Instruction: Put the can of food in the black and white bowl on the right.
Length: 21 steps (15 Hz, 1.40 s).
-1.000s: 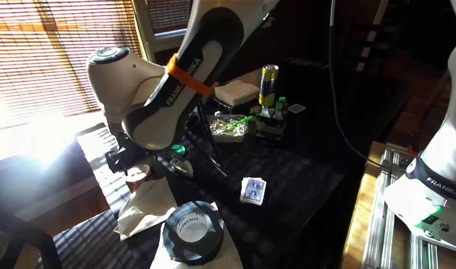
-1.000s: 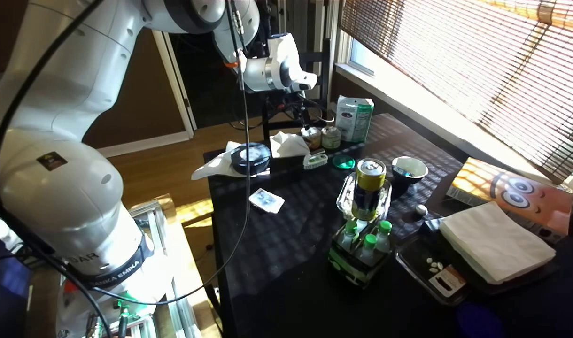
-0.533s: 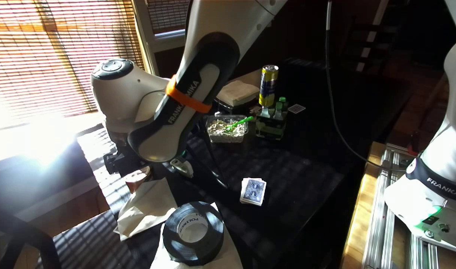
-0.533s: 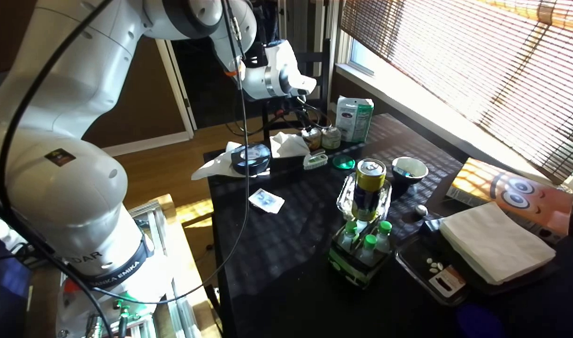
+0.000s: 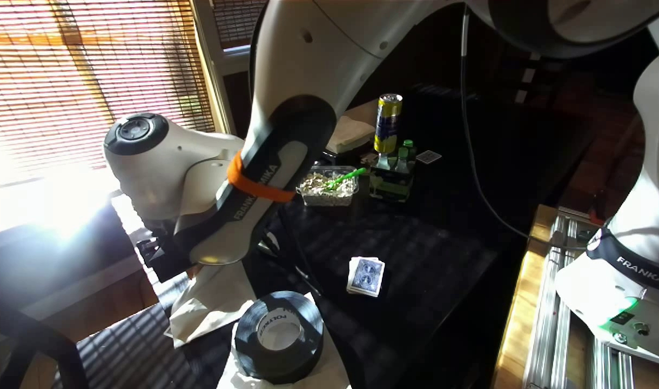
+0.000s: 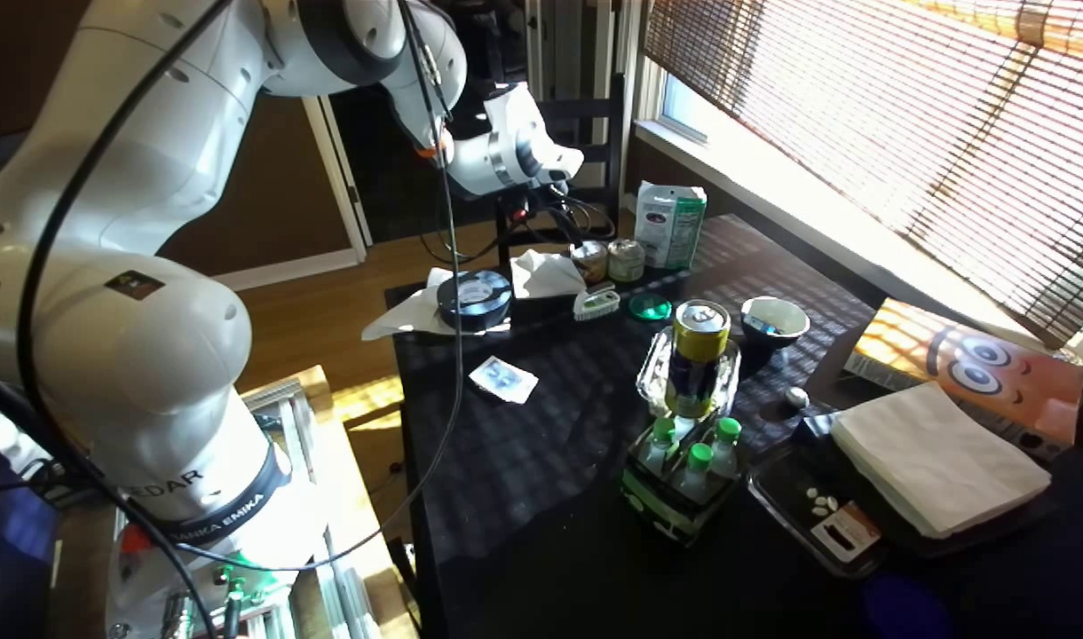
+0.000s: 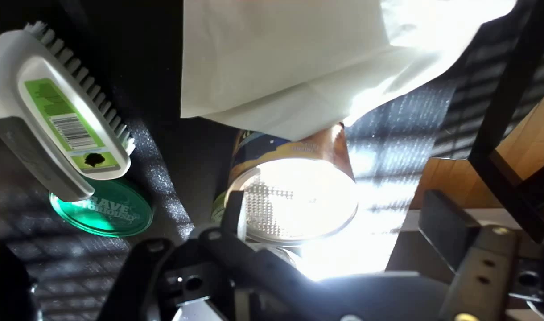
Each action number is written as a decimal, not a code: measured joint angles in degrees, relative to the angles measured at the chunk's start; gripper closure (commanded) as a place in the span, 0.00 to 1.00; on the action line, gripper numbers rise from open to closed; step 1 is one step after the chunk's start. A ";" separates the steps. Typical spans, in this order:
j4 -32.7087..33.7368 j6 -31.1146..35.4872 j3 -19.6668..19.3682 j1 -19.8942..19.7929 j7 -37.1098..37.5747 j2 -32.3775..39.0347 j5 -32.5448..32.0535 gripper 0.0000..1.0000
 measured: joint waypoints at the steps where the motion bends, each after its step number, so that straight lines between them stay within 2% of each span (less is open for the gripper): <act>1: 0.95 -0.63 -1.01 0.74 0.69 0.97 -0.06 0.00; 5: 4.99 -3.10 -2.90 1.27 2.11 4.28 -0.07 0.00; 10: 9.86 -6.75 -2.52 -0.76 2.01 6.85 -0.06 0.00; 17: 15.29 -7.85 3.46 -6.71 -1.11 9.72 0.41 0.00; 21: 17.42 -7.99 5.19 -8.76 -1.55 11.00 0.64 0.00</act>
